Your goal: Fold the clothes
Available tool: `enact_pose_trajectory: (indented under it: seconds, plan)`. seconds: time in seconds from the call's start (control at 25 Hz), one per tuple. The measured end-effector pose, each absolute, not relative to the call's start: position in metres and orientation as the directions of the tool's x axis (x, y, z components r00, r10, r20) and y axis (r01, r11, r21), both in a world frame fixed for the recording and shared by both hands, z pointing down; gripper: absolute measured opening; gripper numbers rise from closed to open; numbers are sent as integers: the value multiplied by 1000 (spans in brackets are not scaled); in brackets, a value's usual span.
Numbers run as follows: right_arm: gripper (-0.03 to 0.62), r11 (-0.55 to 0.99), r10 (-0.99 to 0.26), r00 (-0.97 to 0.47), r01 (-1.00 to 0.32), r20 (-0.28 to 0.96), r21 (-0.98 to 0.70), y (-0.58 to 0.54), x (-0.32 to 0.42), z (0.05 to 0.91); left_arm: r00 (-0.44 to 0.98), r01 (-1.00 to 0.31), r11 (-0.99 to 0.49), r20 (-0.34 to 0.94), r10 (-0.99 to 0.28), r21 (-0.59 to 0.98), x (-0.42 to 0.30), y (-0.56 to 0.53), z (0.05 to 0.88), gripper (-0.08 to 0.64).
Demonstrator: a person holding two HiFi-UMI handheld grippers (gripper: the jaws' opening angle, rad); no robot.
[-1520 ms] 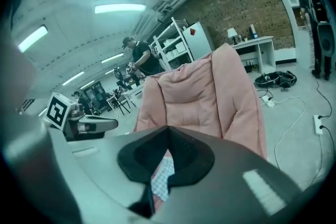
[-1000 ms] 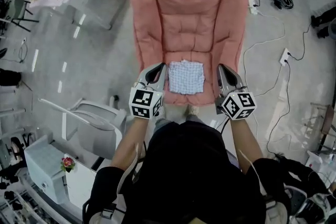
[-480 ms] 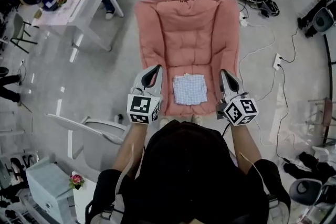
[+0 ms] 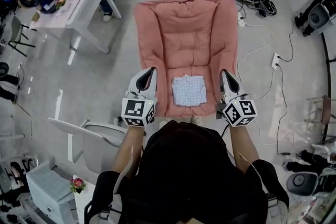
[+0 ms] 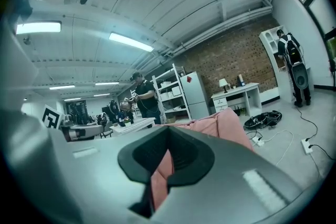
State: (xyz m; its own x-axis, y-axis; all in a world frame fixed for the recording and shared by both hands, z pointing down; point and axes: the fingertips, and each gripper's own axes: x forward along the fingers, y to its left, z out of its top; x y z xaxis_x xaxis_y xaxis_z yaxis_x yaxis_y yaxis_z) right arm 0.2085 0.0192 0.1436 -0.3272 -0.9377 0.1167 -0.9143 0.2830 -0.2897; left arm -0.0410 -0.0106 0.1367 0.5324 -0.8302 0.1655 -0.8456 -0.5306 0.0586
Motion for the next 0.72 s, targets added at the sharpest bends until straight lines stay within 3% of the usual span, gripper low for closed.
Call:
enact_pose_trajectory:
  seconds: [0.72]
  plan:
    - [3,306,-934,-343,-914,103,-267,4,209,145,507,-861,-507,174,-844,45,-38,-14,143,8]
